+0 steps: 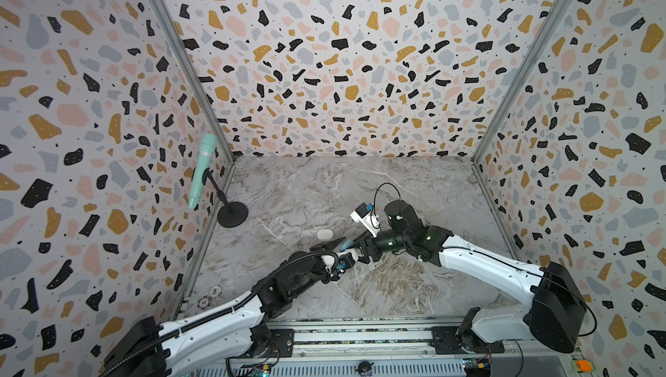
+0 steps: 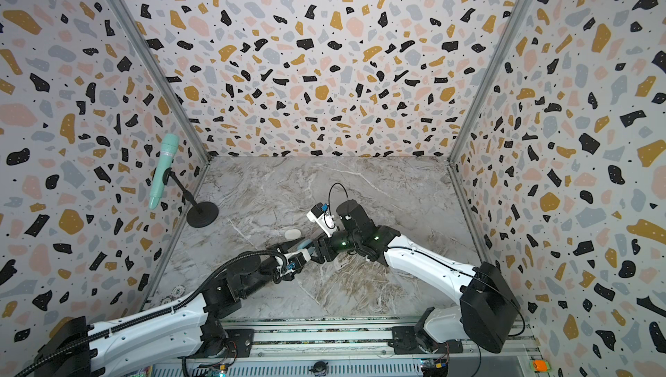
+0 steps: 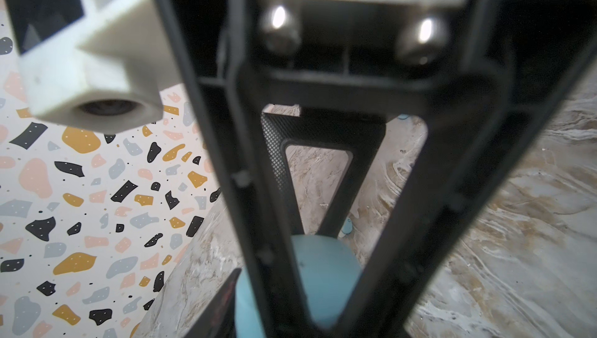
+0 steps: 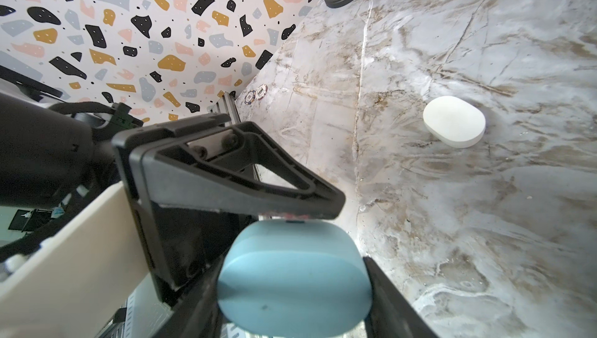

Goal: Insert wireless bluetooth earbuds into charging case
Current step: Pass the charging case.

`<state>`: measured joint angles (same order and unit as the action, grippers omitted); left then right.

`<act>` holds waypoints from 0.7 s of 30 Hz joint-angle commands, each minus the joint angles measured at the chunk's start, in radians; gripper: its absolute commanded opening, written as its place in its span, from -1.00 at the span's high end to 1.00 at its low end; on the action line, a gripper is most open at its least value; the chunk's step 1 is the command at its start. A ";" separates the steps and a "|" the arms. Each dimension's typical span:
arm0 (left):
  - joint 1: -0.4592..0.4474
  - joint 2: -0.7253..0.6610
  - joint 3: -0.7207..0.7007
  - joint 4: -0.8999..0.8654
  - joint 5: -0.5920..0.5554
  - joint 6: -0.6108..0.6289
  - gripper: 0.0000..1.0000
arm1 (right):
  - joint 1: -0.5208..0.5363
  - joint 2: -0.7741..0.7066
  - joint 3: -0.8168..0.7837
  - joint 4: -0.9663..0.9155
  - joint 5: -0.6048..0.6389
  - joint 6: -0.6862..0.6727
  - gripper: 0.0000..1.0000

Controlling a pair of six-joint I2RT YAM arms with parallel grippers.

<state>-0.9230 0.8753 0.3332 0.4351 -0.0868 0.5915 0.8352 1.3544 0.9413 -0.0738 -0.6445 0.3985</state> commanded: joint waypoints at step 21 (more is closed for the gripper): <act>0.003 -0.009 0.004 0.072 -0.034 0.025 0.84 | 0.004 -0.018 0.004 -0.002 -0.021 0.005 0.06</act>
<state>-0.9237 0.8753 0.3332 0.4347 -0.0895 0.5953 0.8352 1.3548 0.9413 -0.0597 -0.6430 0.3992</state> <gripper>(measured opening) 0.434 0.625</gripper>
